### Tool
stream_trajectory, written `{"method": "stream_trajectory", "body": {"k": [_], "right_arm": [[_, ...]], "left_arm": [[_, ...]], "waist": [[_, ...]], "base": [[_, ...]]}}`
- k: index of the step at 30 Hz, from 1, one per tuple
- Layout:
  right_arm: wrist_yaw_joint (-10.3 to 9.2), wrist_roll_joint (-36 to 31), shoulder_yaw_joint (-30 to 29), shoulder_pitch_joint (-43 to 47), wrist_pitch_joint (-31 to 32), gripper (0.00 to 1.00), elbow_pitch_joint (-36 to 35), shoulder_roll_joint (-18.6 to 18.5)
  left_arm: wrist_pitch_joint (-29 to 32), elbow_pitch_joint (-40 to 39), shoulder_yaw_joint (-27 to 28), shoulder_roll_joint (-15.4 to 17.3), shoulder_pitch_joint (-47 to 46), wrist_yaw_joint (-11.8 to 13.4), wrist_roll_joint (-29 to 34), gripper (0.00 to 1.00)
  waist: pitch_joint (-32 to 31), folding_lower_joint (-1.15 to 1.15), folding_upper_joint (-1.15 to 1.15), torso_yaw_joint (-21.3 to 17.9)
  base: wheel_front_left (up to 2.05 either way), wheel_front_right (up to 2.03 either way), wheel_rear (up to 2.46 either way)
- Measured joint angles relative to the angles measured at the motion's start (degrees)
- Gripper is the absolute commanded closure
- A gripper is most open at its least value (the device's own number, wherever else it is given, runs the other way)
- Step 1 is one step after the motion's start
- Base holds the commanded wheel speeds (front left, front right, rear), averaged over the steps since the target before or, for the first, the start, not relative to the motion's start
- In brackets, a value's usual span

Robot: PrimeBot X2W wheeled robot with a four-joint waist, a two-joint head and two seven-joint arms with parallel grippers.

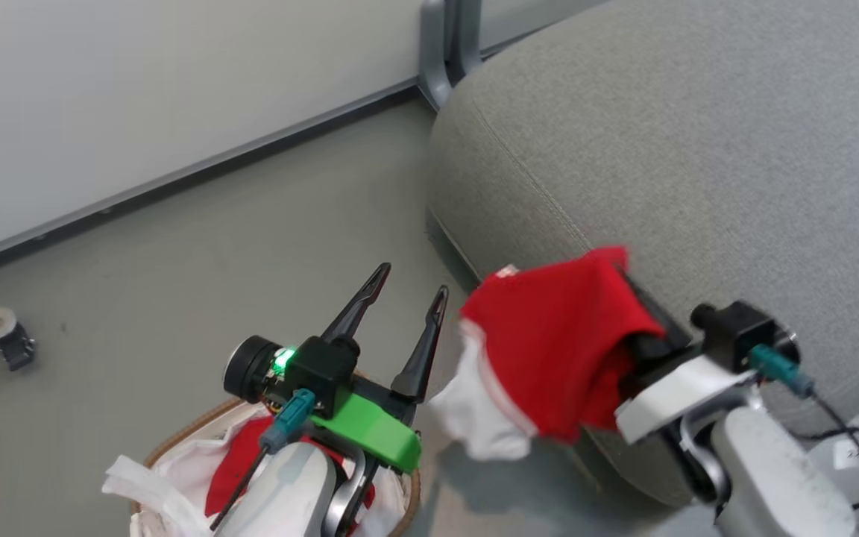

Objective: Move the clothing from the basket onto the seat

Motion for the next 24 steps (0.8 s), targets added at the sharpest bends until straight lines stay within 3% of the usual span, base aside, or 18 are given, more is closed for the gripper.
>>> {"method": "stream_trajectory", "body": {"k": [12, 18, 24], "right_arm": [[0.01, -8.4, -8.2, -19.6, 0.0, 1.0, -0.2, -13.6], [0.01, -11.1, -15.5, -32.0, 0.0, 1.0, 6.6, -19.8], [0.01, -13.7, -21.1, -39.9, 0.0, 1.0, 14.8, -21.9]], "left_arm": [[0.0, 0.7, -4.4, 2.2, -3.5, 0.0, 1.4, 0.0], [0.0, 0.9, -5.7, 4.4, -6.4, 0.0, 1.6, 0.0], [0.0, 1.0, -6.5, 5.8, -8.1, 0.0, 1.6, 0.0]], "waist": [[8.0, 0.0, 0.0, -0.4], [13.5, 0.01, 0.0, 1.1], [18.8, 0.01, 0.0, 3.2]], "base": [[0.0, 0.0, 0.0], [0.0, 0.0, 0.0], [0.0, 0.0, 0.0]]}}
